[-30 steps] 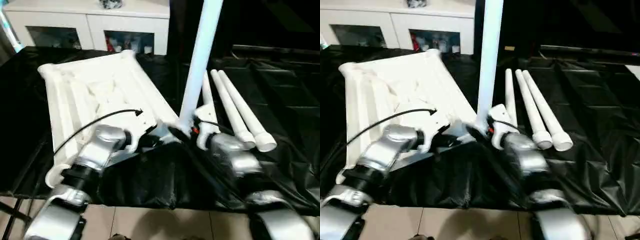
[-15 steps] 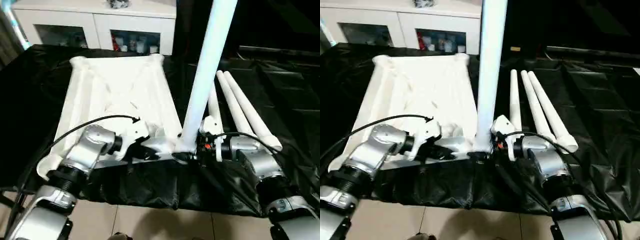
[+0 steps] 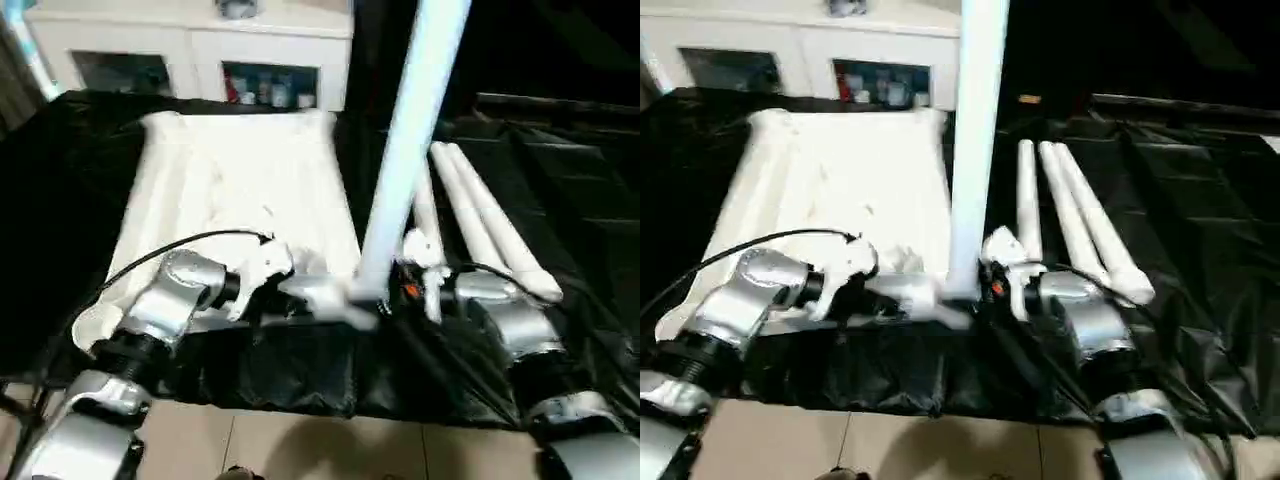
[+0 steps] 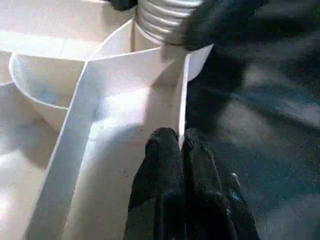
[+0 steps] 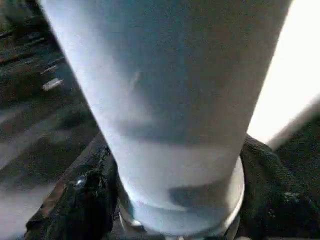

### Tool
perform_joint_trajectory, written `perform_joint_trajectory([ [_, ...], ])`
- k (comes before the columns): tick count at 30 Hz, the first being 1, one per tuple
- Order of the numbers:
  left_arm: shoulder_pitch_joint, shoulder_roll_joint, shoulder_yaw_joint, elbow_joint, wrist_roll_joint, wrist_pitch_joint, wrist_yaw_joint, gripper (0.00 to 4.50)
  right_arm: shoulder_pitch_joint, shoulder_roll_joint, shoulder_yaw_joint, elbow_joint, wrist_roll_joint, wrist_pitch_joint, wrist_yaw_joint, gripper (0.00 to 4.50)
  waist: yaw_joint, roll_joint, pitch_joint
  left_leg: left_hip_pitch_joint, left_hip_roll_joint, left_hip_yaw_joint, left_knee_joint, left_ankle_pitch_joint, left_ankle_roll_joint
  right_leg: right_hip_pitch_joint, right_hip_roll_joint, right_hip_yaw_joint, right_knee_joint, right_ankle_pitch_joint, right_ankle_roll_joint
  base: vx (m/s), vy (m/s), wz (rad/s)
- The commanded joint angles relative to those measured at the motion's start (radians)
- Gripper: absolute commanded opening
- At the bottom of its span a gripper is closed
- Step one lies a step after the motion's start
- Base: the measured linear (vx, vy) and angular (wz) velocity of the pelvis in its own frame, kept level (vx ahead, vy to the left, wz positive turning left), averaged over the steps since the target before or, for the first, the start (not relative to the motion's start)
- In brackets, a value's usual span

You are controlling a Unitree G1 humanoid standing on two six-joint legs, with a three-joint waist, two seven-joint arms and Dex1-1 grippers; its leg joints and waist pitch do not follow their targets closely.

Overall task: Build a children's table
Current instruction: Rotate leg to tighten

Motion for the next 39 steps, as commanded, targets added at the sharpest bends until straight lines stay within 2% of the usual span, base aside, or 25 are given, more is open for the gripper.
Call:
perform_joint_trajectory([
  [1,-0.045,-0.073,0.019,-0.013,-0.017,0.032,0.112,0.00,-0.018,0.075,0.029,0.075,-0.029,0.008,-0.144,2.75,-0.004,0.004,-0.051,0.026,0.031,-0.026,-0.074,-0.396,-0.049,0.020,-0.053,0.021,-0.092,-0.405,-0.194,0.000,0.000,0.00],
  [2,-0.045,-0.094,0.027,-0.021,-0.011,0.049,0.156,0.00,-0.030,0.098,0.014,0.099,-0.024,0.014,-0.202,2.74,-0.009,0.003,-0.054,0.026,0.031,-0.028,-0.073,-0.403,-0.043,0.022,-0.053,0.021,-0.096,-0.423,-0.177,0.000,0.000,0.00],
  [4,-0.040,-0.122,0.032,-0.038,-0.002,0.068,0.207,0.00,-0.045,0.127,0.000,0.124,-0.024,0.021,-0.276,2.74,-0.011,0.002,-0.052,0.028,0.031,-0.025,-0.072,-0.412,-0.038,0.016,-0.051,0.023,-0.099,-0.419,-0.176,0.000,0.000,0.00],
  [8,-0.018,-0.169,0.023,-0.086,0.005,0.087,0.252,0.00,-0.054,0.181,-0.001,0.140,-0.036,0.005,-0.349,2.74,-0.006,0.002,-0.059,0.023,0.032,-0.021,-0.070,-0.351,-0.019,0.024,-0.047,0.023,-0.090,-0.305,-0.195,0.000,0.000,0.00],
  [10,-0.011,-0.176,0.017,-0.095,-0.002,0.089,0.251,0.00,-0.052,0.195,-0.006,0.139,-0.039,-0.011,-0.352,3.30,-0.005,0.003,-0.061,0.019,0.031,-0.019,-0.069,-0.319,-0.004,0.028,-0.046,0.023,-0.085,-0.248,-0.203,0.000,0.000,0.00],
  [12,-0.011,-0.171,0.009,-0.090,-0.002,0.072,0.240,0.00,-0.053,0.195,-0.013,0.149,-0.038,-0.029,-0.345,3.46,-0.004,0.003,-0.061,0.018,0.031,-0.017,-0.067,-0.297,0.008,0.029,-0.045,0.022,-0.083,-0.212,-0.214,0.000,0.000,0.00],
  [13,-0.012,-0.167,0.007,-0.088,-0.001,0.067,0.237,0.00,-0.054,0.193,-0.017,0.150,-0.034,-0.032,-0.339,3.46,-0.005,0.003,-0.061,0.018,0.030,-0.016,-0.067,-0.298,0.010,0.030,-0.045,0.022,-0.083,-0.212,-0.215,0.000,0.000,0.00],
  [16,-0.008,-0.141,0.000,-0.090,-0.007,0.053,0.192,0.00,-0.053,0.165,-0.015,0.143,-0.027,-0.052,-0.288,3.86,-0.005,0.003,-0.058,0.020,0.031,-0.017,-0.069,-0.326,0.005,0.029,-0.045,0.022,-0.087,-0.255,-0.210,0.000,0.000,0.00],
  [19,0.003,-0.109,-0.010,-0.106,-0.016,0.032,0.130,0.00,-0.037,0.122,0.009,0.111,-0.022,-0.068,-0.193,3.86,-0.005,0.006,-0.059,0.020,0.032,-0.018,-0.069,-0.335,0.005,0.030,-0.046,0.023,-0.088,-0.256,-0.207,0.000,0.000,0.00],
  [22,0.010,-0.073,-0.018,-0.116,-0.029,-0.001,0.053,0.00,-0.009,0.068,0.039,0.053,-0.015,-0.073,-0.063,3.86,-0.002,0.005,-0.059,0.020,0.032,-0.017,-0.068,-0.322,0.021,0.033,-0.044,0.022,-0.086,-0.224,-0.214,0.000,0.000,0.00],
  [25,0.011,-0.059,-0.019,-0.118,-0.036,0.002,0.026,0.00,0.003,0.046,0.046,0.026,-0.004,-0.067,0.002,3.86,-0.002,0.005,-0.060,0.018,0.034,-0.015,-0.067,-0.293,0.031,0.034,-0.045,0.023,-0.081,-0.182,-0.234,0.000,0.000,0.00],
  [26,0.012,-0.042,-0.024,-0.122,-0.043,0.000,-0.014,0.00,0.014,0.018,0.057,0.002,0.008,-0.059,0.081,3.86,0.000,0.002,-0.059,0.020,0.034,-0.014,-0.066,-0.297,0.032,0.034,-0.045,0.022,-0.082,-0.192,-0.237,0.000,0.000,0.00],
  [29,0.017,-0.011,-0.039,-0.134,-0.057,-0.013,-0.093,0.00,0.031,-0.024,0.079,-0.039,0.019,-0.054,0.192,3.86,0.009,0.005,-0.059,0.020,0.038,-0.013,-0.066,-0.290,0.038,0.036,-0.044,0.021,-0.078,-0.189,-0.239,0.000,0.000,0.00],
  [31,0.017,0.002,-0.046,-0.130,-0.056,-0.022,-0.118,0.00,0.035,-0.040,0.087,-0.054,0.025,-0.049,0.241,3.86,0.010,0.002,-0.059,0.019,0.038,-0.012,-0.066,-0.285,0.040,0.036,-0.044,0.021,-0.077,-0.183,-0.244,0.000,0.000,0.00],
  [33,0.017,0.017,-0.056,-0.122,-0.053,-0.027,-0.144,0.00,0.038,-0.058,0.103,-0.069,0.029,-0.044,0.291,3.53,0.015,0.003,-0.058,0.022,0.039,-0.012,-0.066,-0.290,0.037,0.033,-0.046,0.021,-0.078,-0.201,-0.245,0.000,0.000,0.00],
  [37,0.015,0.031,-0.064,-0.111,-0.051,-0.034,-0.184,0.00,0.042,-0.083,0.130,-0.093,0.033,-0.024,0.358,3.40,0.024,0.003,-0.059,0.023,0.040,-0.011,-0.065,-0.279,0.035,0.032,-0.046,0.022,-0.076,-0.195,-0.247,0.000,0.000,0.00],
  [38,0.015,0.035,-0.066,-0.108,-0.050,-0.036,-0.196,0.00,0.042,-0.088,0.140,-0.098,0.031,-0.015,0.381,3.09,0.025,-0.001,-0.058,0.022,0.039,-0.011,-0.066,-0.278,0.034,0.034,-0.046,0.021,-0.076,-0.198,-0.246,0.000,0.000,0.00],
  [39,0.014,0.036,-0.067,-0.107,-0.050,-0.036,-0.198,0.00,0.042,-0.089,0.142,-0.099,0.031,-0.014,0.386,3.09,0.027,0.000,-0.059,0.023,0.039,-0.011,-0.065,-0.275,0.033,0.034,-0.046,0.021,-0.075,-0.199,-0.244,0.000,0.000,0.00],
])
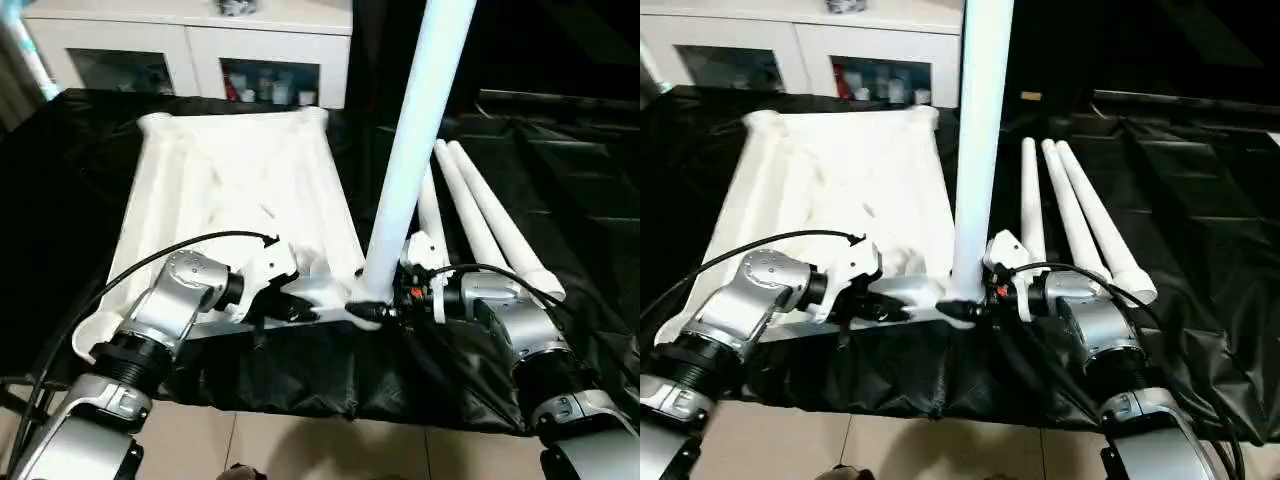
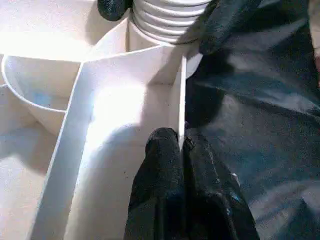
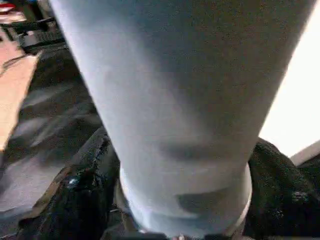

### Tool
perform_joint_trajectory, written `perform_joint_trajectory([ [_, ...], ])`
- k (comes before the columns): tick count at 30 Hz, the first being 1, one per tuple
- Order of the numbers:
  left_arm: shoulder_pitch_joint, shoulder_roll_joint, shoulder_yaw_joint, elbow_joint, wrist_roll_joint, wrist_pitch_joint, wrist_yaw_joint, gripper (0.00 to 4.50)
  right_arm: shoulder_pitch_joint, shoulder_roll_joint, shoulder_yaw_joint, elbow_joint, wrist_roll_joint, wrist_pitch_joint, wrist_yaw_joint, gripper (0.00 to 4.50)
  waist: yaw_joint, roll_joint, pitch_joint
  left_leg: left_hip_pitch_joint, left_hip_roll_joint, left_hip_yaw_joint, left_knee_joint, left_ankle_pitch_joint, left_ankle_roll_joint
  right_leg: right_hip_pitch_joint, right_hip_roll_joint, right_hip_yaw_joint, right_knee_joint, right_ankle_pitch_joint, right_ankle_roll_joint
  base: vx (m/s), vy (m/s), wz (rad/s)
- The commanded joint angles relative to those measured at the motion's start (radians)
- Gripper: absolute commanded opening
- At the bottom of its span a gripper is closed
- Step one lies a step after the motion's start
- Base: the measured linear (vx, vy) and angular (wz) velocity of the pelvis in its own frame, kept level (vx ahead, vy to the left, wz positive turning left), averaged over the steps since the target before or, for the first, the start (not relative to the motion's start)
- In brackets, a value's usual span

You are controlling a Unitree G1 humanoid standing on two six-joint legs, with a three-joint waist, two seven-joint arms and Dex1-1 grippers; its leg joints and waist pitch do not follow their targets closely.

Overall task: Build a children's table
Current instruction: Rotate leg to tighten

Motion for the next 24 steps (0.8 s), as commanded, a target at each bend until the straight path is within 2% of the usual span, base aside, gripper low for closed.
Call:
perform_joint_trajectory([
  [1,-0.015,-0.024,-0.021,-0.023,-0.035,-0.019,-0.021,0.00,0.011,0.014,0.069,-0.033,-0.002,0.020,0.069,3.08,-0.002,-0.004,-0.062,0.026,0.039,-0.011,-0.061,-0.270,0.036,0.036,-0.047,0.022,-0.071,-0.199,-0.243,0.000,0.000,0.00],
  [3,-0.016,-0.017,-0.026,-0.021,-0.036,-0.021,-0.029,0.00,0.014,0.012,0.079,-0.039,-0.005,0.025,0.083,2.82,0.000,-0.006,-0.062,0.024,0.038,-0.012,-0.061,-0.265,0.036,0.037,-0.047,0.022,-0.071,-0.201,-0.240,0.000,0.000,0.00],
  [7,-0.018,-0.013,-0.024,-0.019,-0.036,-0.021,-0.025,0.00,0.020,0.026,0.077,-0.045,-0.003,0.036,0.077,2.76,0.001,-0.007,-0.062,0.026,0.038,-0.012,-0.061,-0.268,0.032,0.035,-0.048,0.022,-0.071,-0.215,-0.237,0.000,0.000,0.00],
  [11,-0.019,-0.029,-0.006,-0.014,-0.034,-0.008,0.023,0.00,0.019,0.060,0.053,-0.015,-0.009,0.017,-0.014,2.75,-0.002,-0.008,-0.061,0.025,0.037,-0.012,-0.061,-0.271,0.028,0.033,-0.048,0.023,-0.072,-0.221,-0.234,0.000,0.000,0.00],
  [12,-0.033,-0.066,0.022,0.011,-0.022,0.014,0.123,0.00,-0.008,0.105,0.018,0.068,-0.047,-0.009,-0.206,2.75,-0.005,-0.008,-0.060,0.025,0.037,-0.014,-0.063,-0.281,0.017,0.032,-0.051,0.024,-0.074,-0.247,-0.229,0.000,0.000,0.00],
  [13,-0.042,-0.090,0.040,0.025,-0.019,0.032,0.179,0.00,-0.022,0.127,0.001,0.113,-0.065,-0.021,-0.303,2.74,-0.013,-0.006,-0.058,0.026,0.036,-0.012,-0.063,-0.290,0.004,0.025,-0.050,0.026,-0.074,-0.260,-0.231,0.000,0.000,0.00],
  [14,-0.052,-0.114,0.058,0.040,-0.016,0.048,0.230,0.00,-0.035,0.148,-0.014,0.152,-0.082,-0.028,-0.392,2.74,-0.025,-0.009,-0.055,0.029,0.032,-0.020,-0.066,-0.342,-0.031,0.026,-0.053,0.022,-0.082,-0.368,-0.208,0.000,0.000,0.00],
  [15,-0.060,-0.144,0.077,0.052,-0.012,0.068,0.294,0.00,-0.050,0.177,-0.037,0.190,-0.082,-0.017,-0.480,2.73,-0.029,-0.007,-0.055,0.029,0.031,-0.023,-0.067,-0.353,-0.034,0.027,-0.053,0.022,-0.084,-0.389,-0.199,0.000,0.000,0.00],
  [16,-0.060,-0.144,0.077,0.052,-0.012,0.068,0.294,0.00,-0.050,0.177,-0.037,0.190,-0.082,-0.017,-0.480,2.72,-0.033,-0.008,-0.055,0.029,0.032,-0.022,-0.067,-0.359,-0.037,0.026,-0.053,0.023,-0.085,-0.393,-0.196,0.000,0.000,0.00],
  [18,-0.063,-0.169,0.088,0.056,-0.009,0.082,0.339,0.00,-0.059,0.202,-0.058,0.211,-0.071,-0.003,-0.535,2.72,-0.036,-0.008,-0.055,0.033,0.030,-0.022,-0.063,-0.392,-0.022,0.019,-0.050,0.024,-0.095,-0.418,-0.180,0.000,0.000,0.00],
  [19,-0.058,-0.208,0.091,0.047,0.000,0.098,0.397,0.00,-0.074,0.257,-0.095,0.238,-0.038,0.020,-0.617,2.72,-0.035,-0.006,-0.056,0.033,0.030,-0.022,-0.062,-0.390,-0.017,0.020,-0.051,0.026,-0.095,-0.415,-0.178,0.000,0.000,0.00],
  [20,-0.055,-0.223,0.089,0.040,0.003,0.104,0.415,0.00,-0.079,0.278,-0.108,0.245,-0.026,0.028,-0.647,2.71,-0.037,-0.005,-0.056,0.028,0.031,-0.024,-0.066,-0.378,-0.017,0.022,-0.051,0.025,-0.094,-0.406,-0.176,0.000,0.000,0.00],
  [22,-0.051,-0.235,0.087,0.033,0.005,0.109,0.429,0.00,-0.080,0.295,-0.112,0.247,-0.021,0.032,-0.663,2.71,-0.035,-0.007,-0.058,0.029,0.031,-0.022,-0.065,-0.366,-0.012,0.022,-0.048,0.025,-0.092,-0.376,-0.177,0.000,0.000,0.00],
  [24,-0.041,-0.251,0.078,0.011,0.003,0.111,0.438,0.00,-0.077,0.319,-0.094,0.239,-0.035,0.026,-0.670,2.71,-0.034,-0.005,-0.060,0.025,0.031,-0.020,-0.065,-0.344,-0.003,0.026,-0.046,0.024,-0.087,-0.316,-0.187,0.000,0.000,0.00],
])
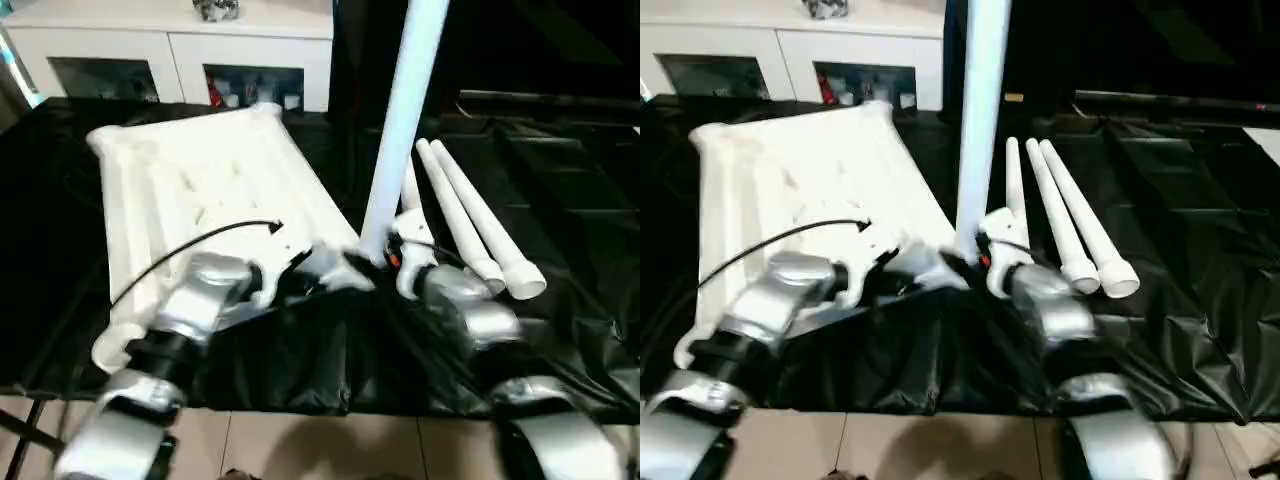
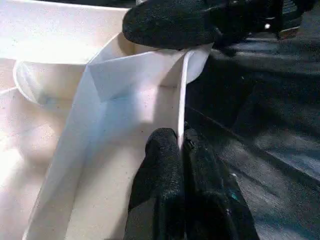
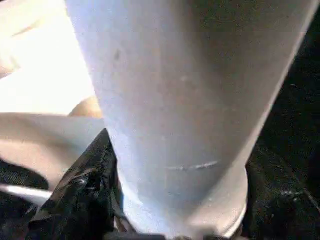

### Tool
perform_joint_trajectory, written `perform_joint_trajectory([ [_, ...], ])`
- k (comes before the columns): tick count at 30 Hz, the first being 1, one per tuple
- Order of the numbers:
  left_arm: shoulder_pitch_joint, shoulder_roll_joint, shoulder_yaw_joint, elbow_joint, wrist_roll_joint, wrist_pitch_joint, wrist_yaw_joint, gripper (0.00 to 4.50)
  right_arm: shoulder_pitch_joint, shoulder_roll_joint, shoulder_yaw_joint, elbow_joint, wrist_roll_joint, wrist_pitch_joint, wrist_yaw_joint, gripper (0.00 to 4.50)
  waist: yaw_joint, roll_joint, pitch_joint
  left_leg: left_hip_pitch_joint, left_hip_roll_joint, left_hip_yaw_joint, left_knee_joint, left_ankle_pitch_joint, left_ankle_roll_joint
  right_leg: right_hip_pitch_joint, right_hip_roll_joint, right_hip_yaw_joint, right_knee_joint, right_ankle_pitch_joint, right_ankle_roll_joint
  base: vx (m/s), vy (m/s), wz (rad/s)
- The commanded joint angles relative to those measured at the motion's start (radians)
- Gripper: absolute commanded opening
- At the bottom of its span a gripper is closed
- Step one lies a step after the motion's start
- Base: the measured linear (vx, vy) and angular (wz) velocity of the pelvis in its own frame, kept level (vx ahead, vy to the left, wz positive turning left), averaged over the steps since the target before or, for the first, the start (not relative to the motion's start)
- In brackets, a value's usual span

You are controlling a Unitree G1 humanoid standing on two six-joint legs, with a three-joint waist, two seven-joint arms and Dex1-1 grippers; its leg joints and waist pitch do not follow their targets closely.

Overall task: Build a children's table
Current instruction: Rotate leg to tighten

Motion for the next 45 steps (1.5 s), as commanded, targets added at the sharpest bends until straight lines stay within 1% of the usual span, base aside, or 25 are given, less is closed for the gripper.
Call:
perform_joint_trajectory([
  [1,-0.006,-0.079,-0.003,-0.042,-0.046,-0.019,0.032,0.00,0.019,0.095,0.073,0.037,-0.004,0.038,0.039,2.71,0.000,-0.005,-0.058,0.021,0.031,-0.019,-0.070,-0.343,-0.001,0.025,-0.046,0.023,-0.089,-0.308,-0.190,0.000,0.000,0.00],
  [3,-0.001,-0.079,-0.010,-0.052,-0.045,-0.023,0.026,0.00,0.019,0.104,0.067,0.038,0.000,0.025,0.038,2.71,-0.001,-0.007,-0.057,0.020,0.031,-0.018,-0.070,-0.342,0.005,0.026,-0.046,0.022,-0.090,-0.309,-0.191,0.000,0.000,0.00],
  [4,0.000,-0.077,-0.012,-0.054,-0.044,-0.025,0.023,0.00,0.018,0.104,0.065,0.040,-0.001,0.022,0.036,3.06,0.000,-0.007,-0.057,0.020,0.031,-0.018,-0.070,-0.342,0.005,0.026,-0.047,0.022,-0.091,-0.313,-0.190,0.000,0.000,0.00],
  [5,0.000,-0.077,-0.012,-0.054,-0.044,-0.025,0.023,0.00,0.018,0.104,0.065,0.040,-0.001,0.022,0.036,3.27,-0.001,-0.006,-0.056,0.020,0.031,-0.019,-0.071,-0.346,0.004,0.025,-0.047,0.022,-0.092,-0.323,-0.187,0.000,0.000,0.00],
  [6,0.003,-0.066,-0.019,-0.059,-0.044,-0.033,0.005,0.00,0.017,0.099,0.051,0.037,0.011,0.019,0.056,3.27,-0.002,-0.006,-0.056,0.021,0.031,-0.019,-0.071,-0.353,0.002,0.024,-0.047,0.022,-0.093,-0.335,-0.184,0.000,0.000,0.00],
  [8,0.007,-0.057,-0.024,-0.064,-0.043,-0.042,-0.009,0.00,0.011,0.094,0.044,0.046,0.011,0.005,0.057,3.51,-0.002,-0.004,-0.056,0.021,0.032,-0.020,-0.072,-0.362,-0.001,0.023,-0.048,0.023,-0.093,-0.343,-0.183,0.000,0.000,0.00],
  [9,0.010,-0.044,-0.028,-0.068,-0.043,-0.048,-0.026,0.00,0.007,0.081,0.047,0.046,0.008,-0.009,0.078,3.51,-0.002,-0.002,-0.056,0.022,0.032,-0.021,-0.072,-0.369,-0.003,0.022,-0.048,0.023,-0.094,-0.343,-0.182,0.000,0.000,0.00],
  [11,0.017,-0.016,-0.035,-0.075,-0.045,-0.064,-0.068,0.00,0.016,0.047,0.059,0.015,0.010,-0.019,0.167,3.51,-0.003,-0.003,-0.058,0.019,0.032,-0.021,-0.072,-0.362,0.000,0.026,-0.047,0.022,-0.091,-0.319,-0.187,0.000,0.000,0.00],
  [12,0.020,-0.001,-0.039,-0.076,-0.047,-0.077,-0.094,0.00,0.025,0.027,0.070,-0.010,0.013,-0.018,0.224,3.51,-0.004,-0.002,-0.059,0.017,0.032,-0.019,-0.071,-0.346,0.008,0.029,-0.046,0.023,-0.089,-0.289,-0.193,0.000,0.000,0.00],
  [13,0.021,0.000,-0.039,-0.076,-0.048,-0.078,-0.097,0.00,0.026,0.025,0.072,-0.014,0.013,-0.018,0.231,3.51,-0.003,-0.003,-0.059,0.018,0.032,-0.018,-0.070,-0.342,0.015,0.029,-0.045,0.022,-0.090,-0.279,-0.195,0.000,0.000,0.00],
  [15,0.025,0.028,-0.045,-0.082,-0.059,-0.089,-0.146,0.00,0.053,-0.030,0.111,-0.078,0.024,-0.007,0.358,3.51,0.000,-0.003,-0.061,0.017,0.033,-0.016,-0.068,-0.308,0.031,0.032,-0.046,0.023,-0.084,-0.230,-0.210,0.000,0.000,0.00],
  [16,0.025,0.030,-0.045,-0.083,-0.060,-0.090,-0.150,0.00,0.055,-0.035,0.114,-0.083,0.024,-0.006,0.367,3.51,0.003,-0.003,-0.060,0.018,0.033,-0.016,-0.068,-0.302,0.034,0.033,-0.045,0.022,-0.084,-0.223,-0.214,0.000,0.000,0.00],
  [18,0.026,0.063,-0.052,-0.092,-0.078,-0.102,-0.229,0.00,0.078,-0.101,0.157,-0.143,0.033,0.005,0.503,3.51,0.006,-0.002,-0.061,0.017,0.034,-0.014,-0.066,-0.279,0.044,0.035,-0.045,0.022,-0.080,-0.190,-0.227,0.000,0.000,0.00],
  [20,0.026,0.071,-0.053,-0.093,-0.085,-0.104,-0.256,0.00,0.081,-0.121,0.168,-0.154,0.033,0.006,0.539,3.51,0.009,-0.003,-0.061,0.016,0.034,-0.013,-0.064,-0.269,0.050,0.037,-0.043,0.021,-0.077,-0.174,-0.238,0.000,0.000,0.00],
  [21,0.025,0.079,-0.057,-0.093,-0.087,-0.111,-0.273,0.00,0.082,-0.135,0.175,-0.160,0.032,0.007,0.567,3.51,0.011,-0.001,-0.060,0.017,0.035,-0.012,-0.065,-0.270,0.049,0.036,-0.044,0.020,-0.078,-0.180,-0.242,0.000,0.000,0.00],
  [25,0.024,0.115,-0.078,-0.088,-0.088,-0.137,-0.354,0.00,0.083,-0.182,0.195,-0.173,0.023,0.007,0.691,3.51,0.018,-0.001,-0.058,0.019,0.038,-0.011,-0.066,-0.292,0.040,0.034,-0.045,0.020,-0.078,-0.212,-0.243,0.000,0.000,0.00],
  [26,0.023,0.123,-0.082,-0.087,-0.086,-0.138,-0.368,0.00,0.083,-0.189,0.199,-0.178,0.023,0.012,0.712,3.26,0.020,-0.001,-0.058,0.020,0.038,-0.011,-0.066,-0.296,0.038,0.034,-0.045,0.020,-0.078,-0.219,-0.243,0.000,0.000,0.00],
  [29,0.013,0.143,-0.092,-0.070,-0.082,-0.153,-0.410,0.00,0.089,-0.208,0.217,-0.216,0.039,0.049,0.771,3.16,0.027,-0.002,-0.059,0.021,0.039,-0.011,-0.065,-0.276,0.039,0.035,-0.045,0.020,-0.075,-0.199,-0.244,0.000,0.000,0.00],
  [30,0.013,0.143,-0.092,-0.070,-0.082,-0.153,-0.410,0.00,0.089,-0.208,0.217,-0.216,0.039,0.049,0.771,2.94,0.029,-0.002,-0.058,0.022,0.039,-0.010,-0.066,-0.274,0.041,0.034,-0.044,0.020,-0.076,-0.198,-0.244,0.000,0.000,0.00],
  [32,0.008,0.148,-0.092,-0.061,-0.078,-0.158,-0.415,0.00,0.097,-0.213,0.236,-0.229,0.036,0.052,0.785,2.88,0.032,-0.002,-0.059,0.022,0.039,-0.011,-0.066,-0.274,0.036,0.033,-0.046,0.020,-0.075,-0.197,-0.246,0.000,0.000,0.00],
  [39,0.001,0.141,-0.084,-0.037,-0.080,-0.156,-0.394,0.00,0.118,-0.184,0.231,-0.241,0.042,0.070,0.774,2.85,0.034,-0.004,-0.059,0.022,0.038,-0.012,-0.066,-0.283,0.025,0.033,-0.048,0.022,-0.076,-0.224,-0.237,0.000,0.000,0.00],
  [42,0.000,0.115,-0.062,-0.030,-0.073,-0.132,-0.325,0.00,0.118,-0.139,0.198,-0.202,0.025,0.055,0.647,2.84,0.029,-0.006,-0.058,0.022,0.037,-0.013,-0.068,-0.289,0.017,0.031,-0.049,0.022,-0.077,-0.244,-0.230,0.000,0.000,0.00],
  [43,-0.008,0.088,-0.043,-0.015,-0.060,-0.113,-0.248,0.00,0.099,-0.097,0.167,-0.138,0.001,0.043,0.494,2.84,0.026,-0.006,-0.056,0.021,0.036,-0.014,-0.069,-0.295,0.013,0.029,-0.049,0.023,-0.078,-0.256,-0.227,0.000,0.000,0.00],
  [44,-0.011,0.076,-0.036,-0.010,-0.055,-0.105,-0.216,0.00,0.091,-0.081,0.156,-0.112,-0.009,0.035,0.434,2.84,0.019,-0.003,-0.052,0.025,0.034,-0.015,-0.072,-0.327,-0.007,0.022,-0.050,0.023,-0.085,-0.315,-0.220,0.000,0.000,0.00],
  [45,-0.016,0.055,-0.026,-0.004,-0.046,-0.093,-0.160,0.00,0.081,-0.055,0.139,-0.078,-0.015,0.028,0.355,2.83,0.012,-0.005,-0.051,0.026,0.034,-0.020,-0.073,-0.360,-0.027,0.023,-0.053,0.022,-0.089,-0.383,-0.203,0.000,0.000,0.00],
])
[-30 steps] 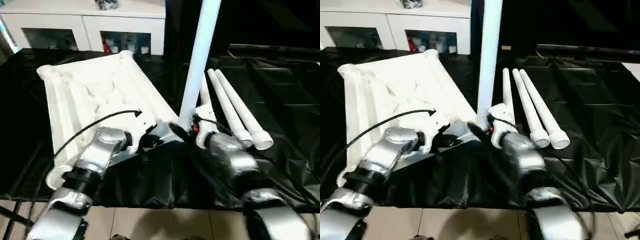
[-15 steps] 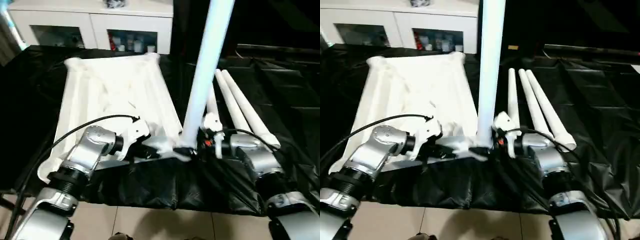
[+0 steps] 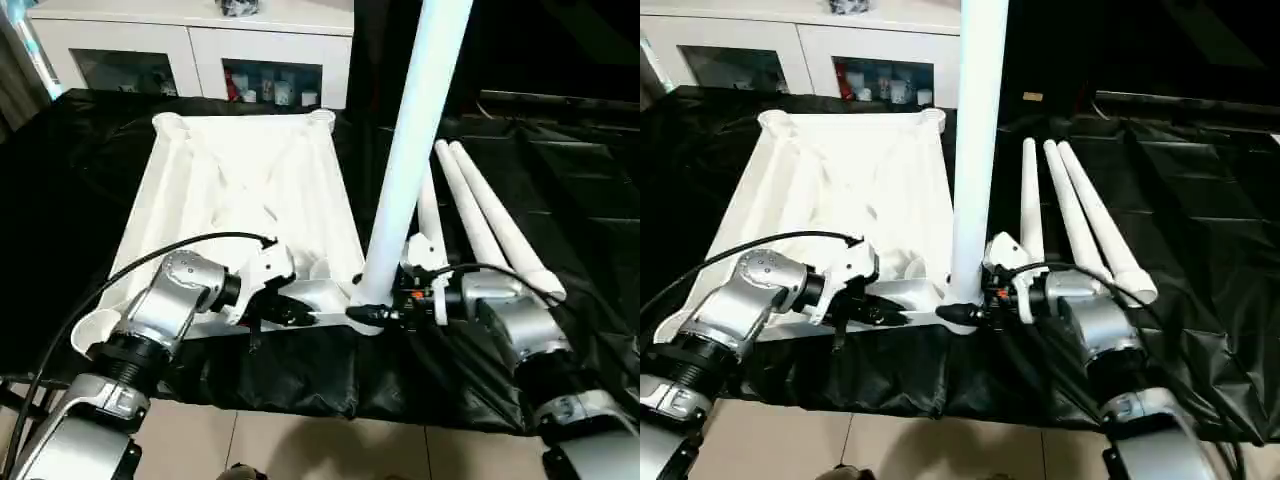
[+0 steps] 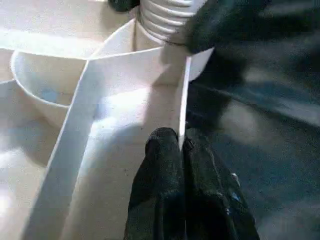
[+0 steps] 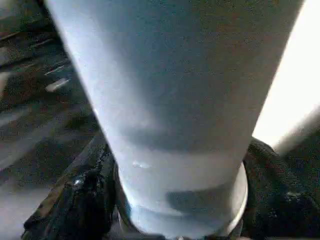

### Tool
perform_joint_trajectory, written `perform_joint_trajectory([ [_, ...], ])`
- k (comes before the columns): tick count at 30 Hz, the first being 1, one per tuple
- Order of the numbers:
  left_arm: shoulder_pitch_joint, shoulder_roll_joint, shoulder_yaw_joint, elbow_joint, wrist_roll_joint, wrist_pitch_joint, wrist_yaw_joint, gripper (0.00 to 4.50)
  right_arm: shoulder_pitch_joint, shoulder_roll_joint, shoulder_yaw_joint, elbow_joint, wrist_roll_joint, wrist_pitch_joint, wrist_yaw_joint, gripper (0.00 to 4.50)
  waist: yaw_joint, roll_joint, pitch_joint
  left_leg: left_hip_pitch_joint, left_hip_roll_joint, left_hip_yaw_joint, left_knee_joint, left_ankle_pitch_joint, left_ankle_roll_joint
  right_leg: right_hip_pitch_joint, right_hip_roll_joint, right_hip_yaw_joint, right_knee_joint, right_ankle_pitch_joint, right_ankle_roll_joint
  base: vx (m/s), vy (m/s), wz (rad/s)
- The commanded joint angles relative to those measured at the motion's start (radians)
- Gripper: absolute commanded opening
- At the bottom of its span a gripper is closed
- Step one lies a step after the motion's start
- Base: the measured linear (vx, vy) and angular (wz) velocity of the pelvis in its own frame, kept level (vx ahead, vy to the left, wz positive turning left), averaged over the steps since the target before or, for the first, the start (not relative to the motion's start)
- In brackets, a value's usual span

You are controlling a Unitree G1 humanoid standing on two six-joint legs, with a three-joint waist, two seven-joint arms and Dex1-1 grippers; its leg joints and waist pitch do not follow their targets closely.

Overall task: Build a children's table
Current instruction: Rotate leg to tighten

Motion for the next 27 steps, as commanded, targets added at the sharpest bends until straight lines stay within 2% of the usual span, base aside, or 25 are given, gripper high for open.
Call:
perform_joint_trajectory([
  [1,-0.038,-0.083,0.013,-0.005,-0.010,0.026,0.128,0.00,-0.005,0.085,0.040,0.076,-0.028,0.005,-0.123,2.83,-0.006,-0.005,-0.053,0.024,0.032,-0.022,-0.072,-0.369,-0.032,0.025,-0.053,0.022,-0.091,-0.403,-0.193,0.000,0.000,0.00],
  [2,-0.038,-0.108,0.021,-0.007,-0.007,0.043,0.173,0.00,-0.015,0.115,0.020,0.105,-0.021,0.004,-0.190,2.82,-0.013,-0.002,-0.053,0.026,0.033,-0.025,-0.072,-0.386,-0.036,0.022,-0.053,0.022,-0.094,-0.420,-0.184,0.000,0.000,0.00],
  [5,-0.033,-0.159,0.031,-0.020,0.002,0.076,0.255,0.00,-0.037,0.173,-0.011,0.155,-0.017,0.004,-0.327,2.82,-0.019,-0.004,-0.052,0.028,0.030,-0.024,-0.069,-0.411,-0.026,0.016,-0.052,0.024,-0.101,-0.449,-0.170,0.000,0.000,0.00],
  [7,-0.028,-0.196,0.029,-0.033,0.018,0.085,0.320,0.00,-0.063,0.212,-0.014,0.201,-0.042,-0.004,-0.448,2.82,-0.022,-0.002,-0.053,0.024,0.032,-0.026,-0.072,-0.403,-0.028,0.017,-0.051,0.022,-0.101,-0.445,-0.165,0.000,0.000,0.00],
  [8,-0.026,-0.203,0.023,-0.038,0.023,0.080,0.328,0.00,-0.070,0.220,-0.003,0.208,-0.059,-0.018,-0.469,2.82,-0.022,-0.002,-0.054,0.028,0.031,-0.025,-0.070,-0.409,-0.030,0.014,-0.050,0.022,-0.103,-0.445,-0.163,0.000,0.000,0.00],
  [9,-0.026,-0.207,0.017,-0.041,0.026,0.075,0.332,0.00,-0.076,0.227,0.000,0.217,-0.074,-0.037,-0.482,2.82,-0.022,-0.008,-0.055,0.026,0.029,-0.023,-0.069,-0.410,-0.023,0.015,-0.048,0.022,-0.103,-0.438,-0.160,0.000,0.000,0.00],
  [11,-0.027,-0.201,0.008,-0.037,0.028,0.061,0.321,0.00,-0.081,0.224,-0.012,0.221,-0.072,-0.051,-0.484,3.51,-0.018,-0.006,-0.056,0.023,0.030,-0.022,-0.069,-0.398,-0.013,0.016,-0.049,0.023,-0.102,-0.413,-0.157,0.000,0.000,0.00],
  [14,-0.028,-0.182,-0.003,-0.028,0.038,0.039,0.298,0.00,-0.095,0.203,-0.035,0.231,-0.064,-0.073,-0.466,3.57,-0.015,-0.002,-0.058,0.020,0.030,-0.020,-0.069,-0.374,-0.003,0.019,-0.047,0.024,-0.097,-0.354,-0.168,0.000,0.000,0.00],
  [15,-0.027,-0.179,-0.004,-0.028,0.037,0.037,0.292,0.00,-0.097,0.198,-0.035,0.231,-0.065,-0.076,-0.457,3.77,-0.015,-0.003,-0.057,0.019,0.030,-0.020,-0.070,-0.370,-0.002,0.021,-0.046,0.023,-0.095,-0.341,-0.173,0.000,0.000,0.00],
  [19,-0.017,-0.147,-0.009,-0.044,0.019,0.018,0.221,0.00,-0.093,0.149,-0.037,0.209,-0.043,-0.092,-0.323,3.99,-0.015,-0.004,-0.059,0.017,0.029,-0.019,-0.069,-0.367,0.008,0.026,-0.046,0.023,-0.094,-0.331,-0.178,0.000,0.000,0.00],
  [22,-0.006,-0.121,-0.014,-0.060,0.007,-0.002,0.162,0.00,-0.073,0.104,-0.001,0.173,-0.033,-0.105,-0.193,3.99,-0.012,-0.003,-0.059,0.017,0.032,-0.018,-0.068,-0.347,0.020,0.028,-0.047,0.023,-0.091,-0.299,-0.192,0.000,0.000,0.00],
  [23,-0.004,-0.107,-0.016,-0.065,0.000,-0.005,0.135,0.00,-0.061,0.084,0.011,0.148,-0.024,-0.105,-0.132,3.99,-0.011,0.000,-0.059,0.017,0.032,-0.018,-0.068,-0.345,0.022,0.028,-0.047,0.023,-0.092,-0.293,-0.197,0.000,0.000,0.00],
  [27,0.002,-0.070,-0.027,-0.078,-0.024,-0.031,0.040,0.00,-0.032,0.033,0.033,0.086,0.001,-0.091,0.025,3.99,-0.008,-0.002,-0.062,0.015,0.034,-0.014,-0.065,-0.293,0.049,0.034,-0.045,0.022,-0.081,-0.196,-0.229,0.000,0.000,0.00],
])
